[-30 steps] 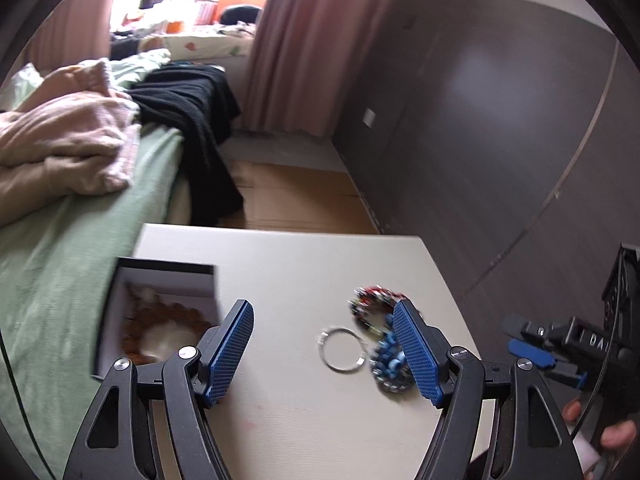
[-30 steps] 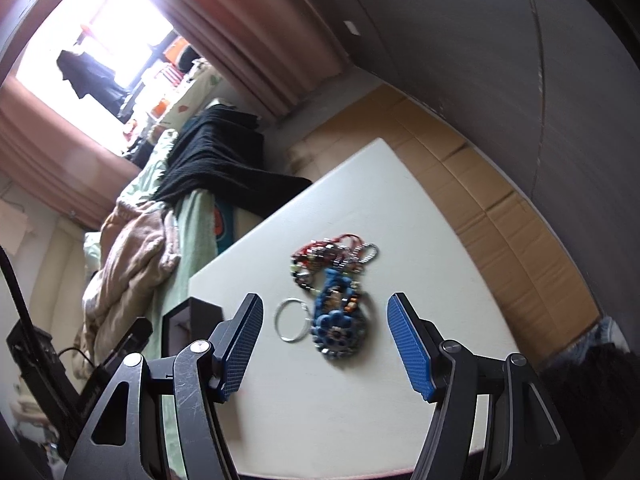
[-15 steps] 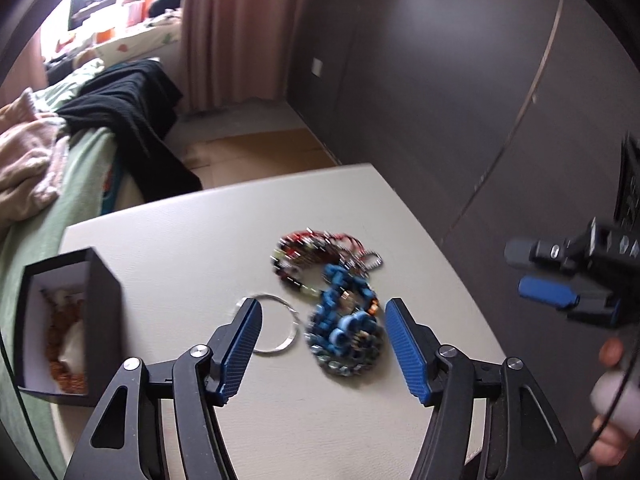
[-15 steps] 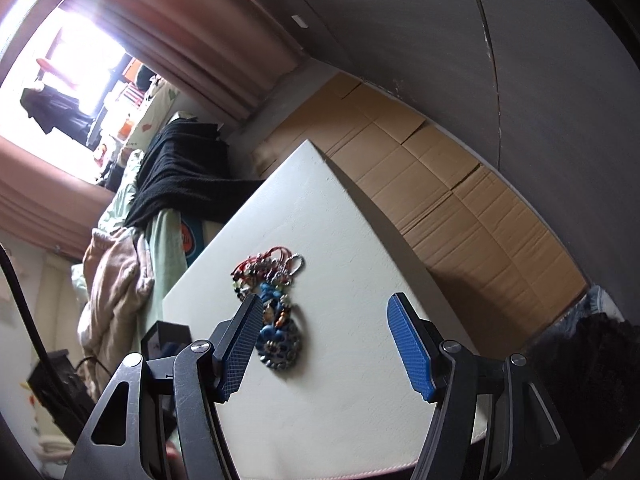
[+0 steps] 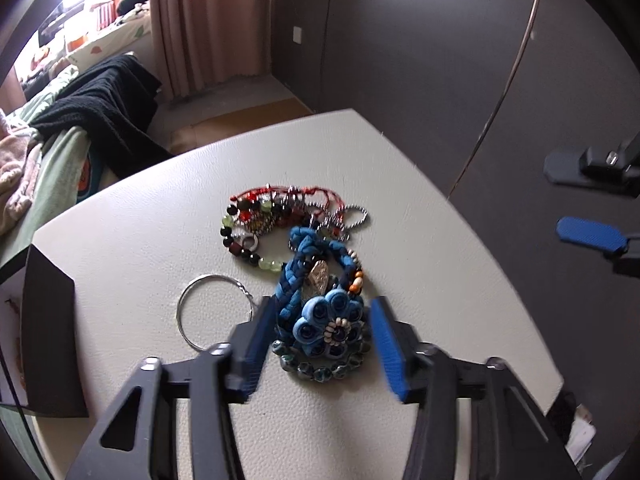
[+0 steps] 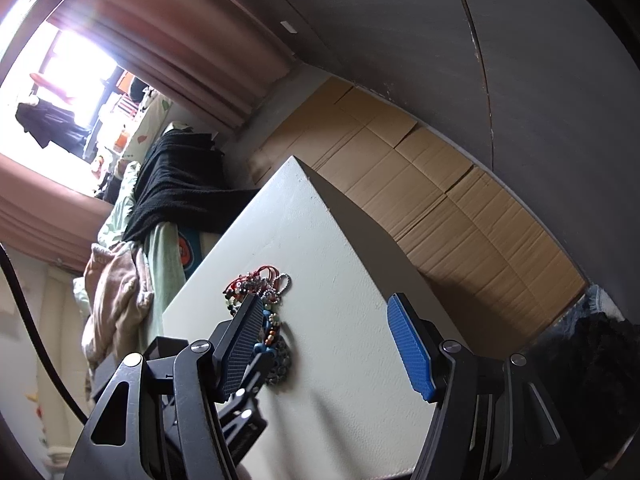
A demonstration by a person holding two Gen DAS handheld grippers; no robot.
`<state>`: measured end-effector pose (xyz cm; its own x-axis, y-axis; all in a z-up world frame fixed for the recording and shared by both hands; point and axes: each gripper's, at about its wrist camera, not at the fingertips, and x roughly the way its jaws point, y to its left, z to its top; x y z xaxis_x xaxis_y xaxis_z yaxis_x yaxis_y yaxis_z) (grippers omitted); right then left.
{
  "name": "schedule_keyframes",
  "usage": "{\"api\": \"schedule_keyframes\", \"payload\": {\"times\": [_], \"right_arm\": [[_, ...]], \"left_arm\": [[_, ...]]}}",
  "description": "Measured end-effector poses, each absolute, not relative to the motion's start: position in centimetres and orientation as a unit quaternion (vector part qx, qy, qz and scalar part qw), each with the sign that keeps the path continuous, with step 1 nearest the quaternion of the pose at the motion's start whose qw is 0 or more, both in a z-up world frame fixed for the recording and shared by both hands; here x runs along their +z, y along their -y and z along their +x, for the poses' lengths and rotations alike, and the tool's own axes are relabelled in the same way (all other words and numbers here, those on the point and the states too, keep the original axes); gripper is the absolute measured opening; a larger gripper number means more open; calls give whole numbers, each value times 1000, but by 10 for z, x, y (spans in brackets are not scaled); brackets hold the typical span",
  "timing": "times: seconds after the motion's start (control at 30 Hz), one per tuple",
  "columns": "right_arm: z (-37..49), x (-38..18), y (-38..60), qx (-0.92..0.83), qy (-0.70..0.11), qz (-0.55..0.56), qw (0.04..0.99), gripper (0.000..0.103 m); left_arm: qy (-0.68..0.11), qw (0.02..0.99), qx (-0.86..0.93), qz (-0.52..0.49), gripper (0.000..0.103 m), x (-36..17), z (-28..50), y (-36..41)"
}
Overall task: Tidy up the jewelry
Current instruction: 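Close the left gripper on the blue beaded bracelet in the pile, then lift the blue beaded bracelet into the black box and open the left gripper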
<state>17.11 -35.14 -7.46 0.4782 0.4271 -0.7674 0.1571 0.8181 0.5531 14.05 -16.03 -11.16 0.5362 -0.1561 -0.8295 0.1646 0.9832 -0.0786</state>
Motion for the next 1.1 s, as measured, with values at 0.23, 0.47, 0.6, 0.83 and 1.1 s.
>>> {"api": "schedule_keyframes", "payload": {"times": [0.23,0.47,0.6,0.83,1.1], "right_arm": [[173,-75,341,90,-511,274,810,65],[170,-77,324,114,-520,257,807,65],[171,-81,306,127,-529,234,806,65],[174,-96,277,132,-549,192,803,49],[180,-116,237,120,-573,122,801,30]], "left_arm": [[-440,892,-99,-19,22,-89,132,143],[-414,903,-89,-75,22,-62,119,107],[-404,907,-83,-85,21,-53,112,93],[-392,912,-73,-101,21,-42,104,72],[-381,913,-58,-133,21,-32,98,45]]}}
